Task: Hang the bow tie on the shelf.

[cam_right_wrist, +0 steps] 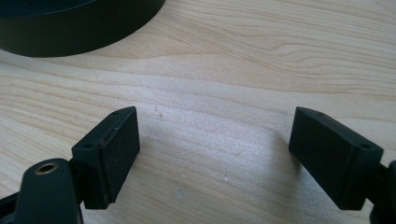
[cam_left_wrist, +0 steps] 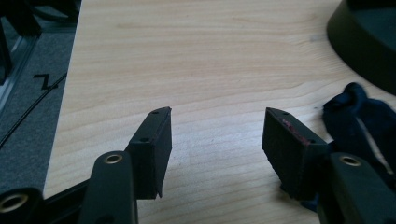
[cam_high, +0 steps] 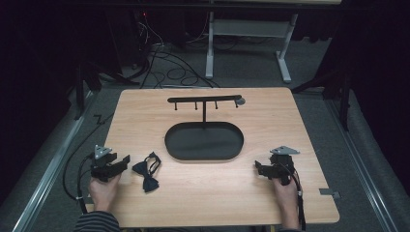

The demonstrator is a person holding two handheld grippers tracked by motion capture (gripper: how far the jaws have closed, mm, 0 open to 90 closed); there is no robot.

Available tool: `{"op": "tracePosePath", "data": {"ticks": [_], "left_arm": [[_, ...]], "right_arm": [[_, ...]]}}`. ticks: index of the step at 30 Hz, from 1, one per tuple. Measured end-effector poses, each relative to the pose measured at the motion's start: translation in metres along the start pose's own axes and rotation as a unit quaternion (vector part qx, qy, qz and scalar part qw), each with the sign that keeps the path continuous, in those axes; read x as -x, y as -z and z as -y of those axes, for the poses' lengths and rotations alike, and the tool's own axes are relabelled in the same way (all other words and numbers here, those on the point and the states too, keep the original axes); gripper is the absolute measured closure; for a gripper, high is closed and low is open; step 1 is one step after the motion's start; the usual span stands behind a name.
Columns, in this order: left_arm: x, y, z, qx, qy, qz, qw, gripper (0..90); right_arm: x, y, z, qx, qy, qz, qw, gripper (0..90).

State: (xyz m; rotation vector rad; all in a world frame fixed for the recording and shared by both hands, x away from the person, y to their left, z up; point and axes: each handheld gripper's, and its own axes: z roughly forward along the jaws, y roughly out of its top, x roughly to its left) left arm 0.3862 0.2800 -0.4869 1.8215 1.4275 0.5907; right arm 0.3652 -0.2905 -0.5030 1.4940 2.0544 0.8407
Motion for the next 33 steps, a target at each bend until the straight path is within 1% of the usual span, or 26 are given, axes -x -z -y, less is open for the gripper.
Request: {"op": "tracePosePath", "data": {"ticks": [2, 4, 5, 8, 9, 10, 11, 12, 14, 16, 17, 18, 19, 22, 25, 26, 28, 31, 32, 33], "left_arm": [[0.001, 0.004, -0.003, 0.005, -0.001, 0.008, 1.0000, 44.1], [0.002, 0.006, -0.004, 0.007, -0.001, 0.012, 0.9999, 44.4], [0.004, 0.009, -0.006, 0.008, -0.005, 0.020, 0.9998, 45.1], [0.010, 0.011, -0.008, 0.011, -0.008, 0.034, 0.9993, 46.1], [0.010, 0.011, -0.008, 0.011, -0.008, 0.034, 0.9993, 46.4], [0.015, 0.012, -0.010, 0.010, -0.013, 0.045, 0.9989, 46.8], [0.018, 0.012, -0.011, 0.010, -0.017, 0.048, 0.9986, 47.6], [0.018, 0.012, -0.011, 0.010, -0.017, 0.048, 0.9986, 48.3], [0.023, 0.013, -0.014, 0.008, -0.024, 0.059, 0.9979, 49.2], [0.028, 0.015, -0.017, 0.011, -0.031, 0.066, 0.9973, 50.3], [0.033, 0.016, -0.019, 0.013, -0.034, 0.073, 0.9966, 50.5], [0.035, 0.016, -0.019, 0.013, -0.035, 0.078, 0.9962, 50.9], [0.035, 0.016, -0.019, 0.013, -0.035, 0.078, 0.9962, 51.0], [0.045, 0.014, -0.020, 0.006, -0.051, 0.084, 0.9952, 52.2], [0.048, 0.011, -0.021, 0.001, -0.052, 0.089, 0.9947, 53.1], [0.051, 0.008, -0.022, -0.004, -0.056, 0.091, 0.9942, 53.3], [0.052, 0.007, -0.022, -0.006, -0.057, 0.093, 0.9940, 54.3], [0.056, 0.000, -0.022, -0.020, -0.064, 0.096, 0.9931, 55.9], [0.056, 0.000, -0.022, -0.020, -0.064, 0.096, 0.9931, 56.4], [0.059, -0.003, -0.020, -0.025, -0.069, 0.097, 0.9926, 57.1]], "right_arm": [[0.000, 0.000, 0.000, 0.000, 0.000, 0.000, 1.0000, 17.4], [0.000, 0.000, 0.000, 0.000, 0.000, 0.000, 1.0000, 17.5], [0.000, 0.000, 0.000, 0.000, 0.000, 0.000, 1.0000, 17.5], [0.000, 0.000, 0.000, 0.000, 0.000, 0.000, 1.0000, 17.5], [0.000, 0.000, 0.000, 0.000, 0.000, 0.000, 1.0000, 17.5], [0.000, 0.000, 0.000, 0.000, 0.000, 0.000, 1.0000, 17.5], [0.000, 0.000, 0.000, 0.000, 0.000, 0.000, 1.0000, 17.5], [0.000, 0.000, 0.000, 0.000, 0.000, 0.000, 1.0000, 17.5], [0.000, 0.000, 0.000, 0.000, 0.000, 0.000, 1.0000, 17.5], [0.000, 0.000, 0.000, 0.000, 0.000, 0.000, 1.0000, 17.5], [0.000, 0.000, 0.000, 0.000, 0.000, 0.000, 1.0000, 17.5], [0.000, 0.000, 0.000, 0.000, 0.000, 0.000, 1.0000, 17.5], [0.000, 0.000, 0.000, 0.000, 0.000, 0.000, 1.0000, 17.5], [0.000, 0.000, 0.000, 0.000, 0.000, 0.000, 1.0000, 17.5], [0.000, 0.000, 0.000, 0.000, 0.000, 0.000, 1.0000, 17.5], [0.000, 0.000, 0.000, 0.000, -0.001, 0.000, 1.0000, 17.5], [0.000, 0.000, 0.000, 0.000, -0.001, 0.000, 1.0000, 17.5], [0.000, 0.000, 0.000, 0.000, 0.000, 0.000, 1.0000, 17.5], [0.000, 0.000, 0.000, 0.000, 0.000, 0.000, 1.0000, 17.5], [0.000, 0.000, 0.000, 0.000, 0.000, 0.000, 1.0000, 17.5]]}}
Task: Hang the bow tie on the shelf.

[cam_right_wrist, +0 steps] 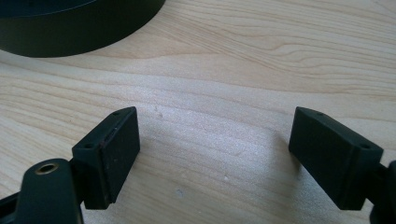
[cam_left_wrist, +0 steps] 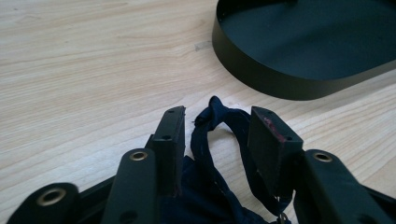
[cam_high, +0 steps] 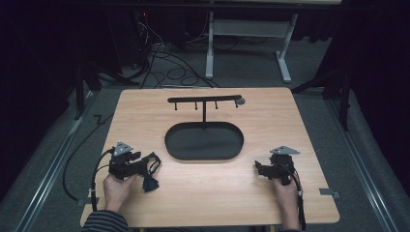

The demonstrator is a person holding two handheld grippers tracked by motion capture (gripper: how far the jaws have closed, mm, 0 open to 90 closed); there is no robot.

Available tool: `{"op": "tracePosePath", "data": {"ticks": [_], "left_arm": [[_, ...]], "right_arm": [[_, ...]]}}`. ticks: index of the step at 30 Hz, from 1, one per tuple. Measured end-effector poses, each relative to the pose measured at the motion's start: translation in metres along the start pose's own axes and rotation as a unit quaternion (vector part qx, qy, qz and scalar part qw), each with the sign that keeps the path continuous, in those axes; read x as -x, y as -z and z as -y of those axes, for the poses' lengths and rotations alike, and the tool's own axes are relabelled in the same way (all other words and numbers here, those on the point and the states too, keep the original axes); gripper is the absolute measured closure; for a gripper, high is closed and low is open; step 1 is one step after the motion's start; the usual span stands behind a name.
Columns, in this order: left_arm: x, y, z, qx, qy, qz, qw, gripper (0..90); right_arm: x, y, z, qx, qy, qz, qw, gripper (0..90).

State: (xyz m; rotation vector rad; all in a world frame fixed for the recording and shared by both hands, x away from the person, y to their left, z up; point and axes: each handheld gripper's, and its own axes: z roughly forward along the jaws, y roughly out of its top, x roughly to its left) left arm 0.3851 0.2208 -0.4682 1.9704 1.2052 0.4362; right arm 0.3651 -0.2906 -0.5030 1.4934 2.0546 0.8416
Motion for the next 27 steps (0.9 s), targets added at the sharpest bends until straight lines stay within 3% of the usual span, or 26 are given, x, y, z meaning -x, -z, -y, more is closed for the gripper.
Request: {"op": "tracePosePath", "data": {"ticks": [8, 15, 22, 27], "left_arm": [[0.002, -0.012, 0.002, -0.019, -0.011, -0.008, 0.9997, 64.2], [-0.003, -0.027, 0.003, -0.035, 0.006, -0.011, 0.9993, 68.7], [-0.004, -0.032, 0.004, -0.043, 0.008, -0.012, 0.9990, 74.6], [-0.006, -0.034, 0.004, -0.046, 0.006, -0.008, 0.9989, 84.4]], "right_arm": [[0.000, 0.000, 0.000, 0.000, 0.000, 0.000, 1.0000, 17.4], [0.000, 0.000, 0.000, 0.000, 0.000, 0.000, 1.0000, 17.4], [0.000, 0.000, 0.000, 0.000, 0.000, 0.000, 1.0000, 17.5], [0.000, 0.000, 0.000, 0.000, 0.000, 0.000, 1.0000, 17.4]]}}
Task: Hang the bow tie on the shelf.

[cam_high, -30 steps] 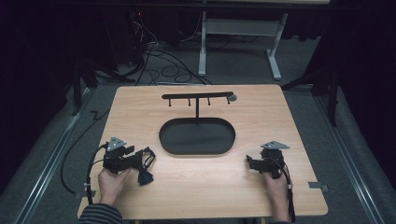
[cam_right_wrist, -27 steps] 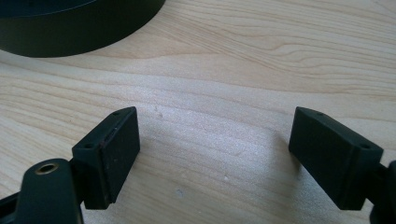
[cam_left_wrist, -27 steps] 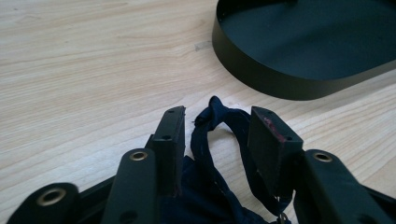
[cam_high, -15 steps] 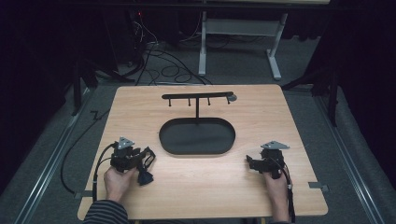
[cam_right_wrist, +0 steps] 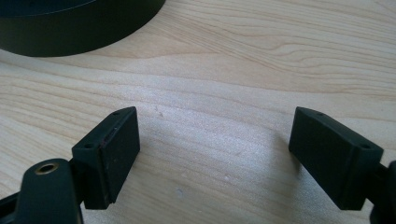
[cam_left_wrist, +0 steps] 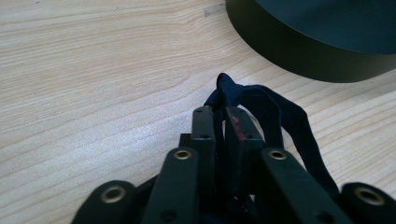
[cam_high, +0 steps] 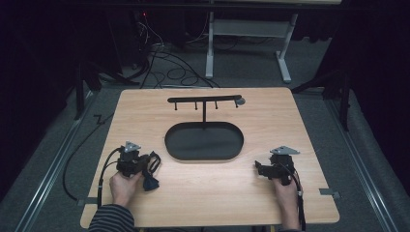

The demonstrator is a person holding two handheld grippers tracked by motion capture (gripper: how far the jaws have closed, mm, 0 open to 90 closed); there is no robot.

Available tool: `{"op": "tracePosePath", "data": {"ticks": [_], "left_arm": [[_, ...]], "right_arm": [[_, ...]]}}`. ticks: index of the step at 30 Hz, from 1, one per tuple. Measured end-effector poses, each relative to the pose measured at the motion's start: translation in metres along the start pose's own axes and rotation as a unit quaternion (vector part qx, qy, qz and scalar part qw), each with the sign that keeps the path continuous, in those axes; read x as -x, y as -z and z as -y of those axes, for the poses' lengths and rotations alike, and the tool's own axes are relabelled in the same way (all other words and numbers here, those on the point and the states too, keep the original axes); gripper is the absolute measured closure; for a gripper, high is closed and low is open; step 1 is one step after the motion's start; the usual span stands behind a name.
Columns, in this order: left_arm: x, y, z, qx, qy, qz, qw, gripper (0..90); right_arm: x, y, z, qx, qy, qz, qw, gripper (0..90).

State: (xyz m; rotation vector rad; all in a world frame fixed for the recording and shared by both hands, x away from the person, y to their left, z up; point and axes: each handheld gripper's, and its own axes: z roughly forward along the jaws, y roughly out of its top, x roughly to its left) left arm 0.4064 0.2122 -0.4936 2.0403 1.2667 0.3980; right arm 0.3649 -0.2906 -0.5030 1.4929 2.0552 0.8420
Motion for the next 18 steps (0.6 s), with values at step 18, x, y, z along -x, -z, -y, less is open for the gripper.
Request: {"op": "tracePosePath", "data": {"ticks": [18], "left_arm": [[0.007, 0.019, -0.007, 0.026, -0.020, -0.002, 0.9994, 88.5]], "right_arm": [[0.000, 0.000, 0.000, 0.000, 0.000, 0.000, 1.0000, 17.4]]}}
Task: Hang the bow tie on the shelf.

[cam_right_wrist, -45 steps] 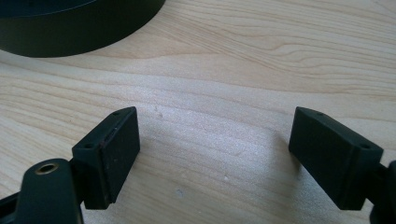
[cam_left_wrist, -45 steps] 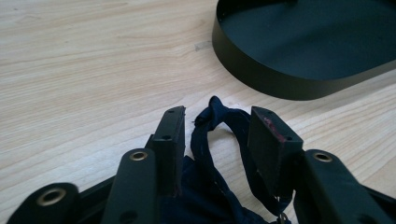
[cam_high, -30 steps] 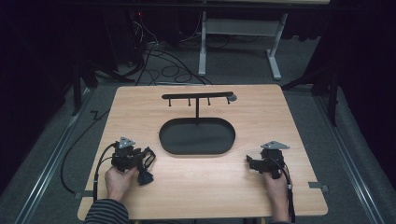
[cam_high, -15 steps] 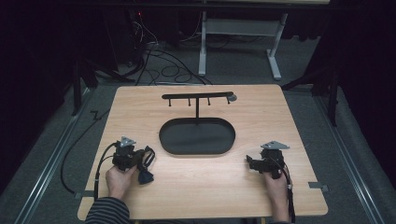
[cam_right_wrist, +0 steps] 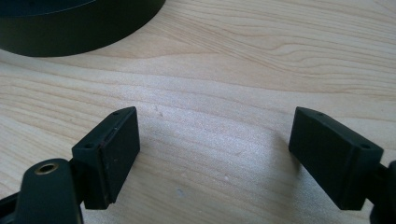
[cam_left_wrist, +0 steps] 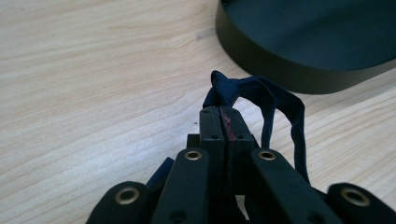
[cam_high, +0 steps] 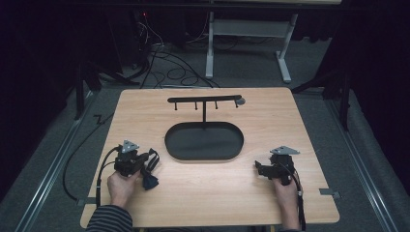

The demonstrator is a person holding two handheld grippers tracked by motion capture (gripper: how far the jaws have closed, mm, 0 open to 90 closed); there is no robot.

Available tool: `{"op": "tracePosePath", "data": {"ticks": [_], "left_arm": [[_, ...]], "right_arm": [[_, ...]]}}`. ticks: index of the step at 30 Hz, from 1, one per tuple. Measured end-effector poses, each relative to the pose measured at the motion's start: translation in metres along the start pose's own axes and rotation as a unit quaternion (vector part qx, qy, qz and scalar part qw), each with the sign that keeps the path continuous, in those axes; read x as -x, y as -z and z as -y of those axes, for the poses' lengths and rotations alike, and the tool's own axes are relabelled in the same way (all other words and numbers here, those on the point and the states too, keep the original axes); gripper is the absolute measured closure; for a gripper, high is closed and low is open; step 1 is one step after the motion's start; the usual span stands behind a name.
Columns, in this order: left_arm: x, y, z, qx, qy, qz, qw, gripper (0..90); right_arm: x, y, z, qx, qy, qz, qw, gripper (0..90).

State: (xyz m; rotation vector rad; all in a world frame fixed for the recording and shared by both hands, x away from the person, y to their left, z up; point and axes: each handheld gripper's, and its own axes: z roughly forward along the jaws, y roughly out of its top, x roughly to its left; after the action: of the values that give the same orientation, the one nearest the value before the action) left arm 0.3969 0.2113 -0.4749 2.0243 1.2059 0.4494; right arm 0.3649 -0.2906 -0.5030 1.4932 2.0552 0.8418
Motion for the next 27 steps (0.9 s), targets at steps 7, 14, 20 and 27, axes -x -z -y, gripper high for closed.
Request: {"op": "tracePosePath", "data": {"ticks": [7, 14, 20, 27], "left_arm": [[0.009, 0.015, -0.009, 0.015, -0.018, 0.001, 0.9997, 88.6], [0.016, 0.024, -0.019, 0.029, -0.030, 0.006, 0.9991, 88.6], [0.025, 0.027, -0.036, 0.036, -0.056, 0.017, 0.9976, 88.7], [0.039, 0.036, -0.050, 0.061, -0.073, 0.031, 0.9949, 88.7]], "right_arm": [[0.000, 0.000, 0.000, 0.000, 0.000, 0.000, 1.0000, 17.5], [0.000, 0.000, 0.000, 0.000, 0.000, 0.000, 1.0000, 17.4], [0.000, 0.000, 0.000, 0.000, 0.000, 0.000, 1.0000, 17.5], [0.000, 0.000, 0.000, 0.000, 0.000, 0.000, 1.0000, 17.5]]}}
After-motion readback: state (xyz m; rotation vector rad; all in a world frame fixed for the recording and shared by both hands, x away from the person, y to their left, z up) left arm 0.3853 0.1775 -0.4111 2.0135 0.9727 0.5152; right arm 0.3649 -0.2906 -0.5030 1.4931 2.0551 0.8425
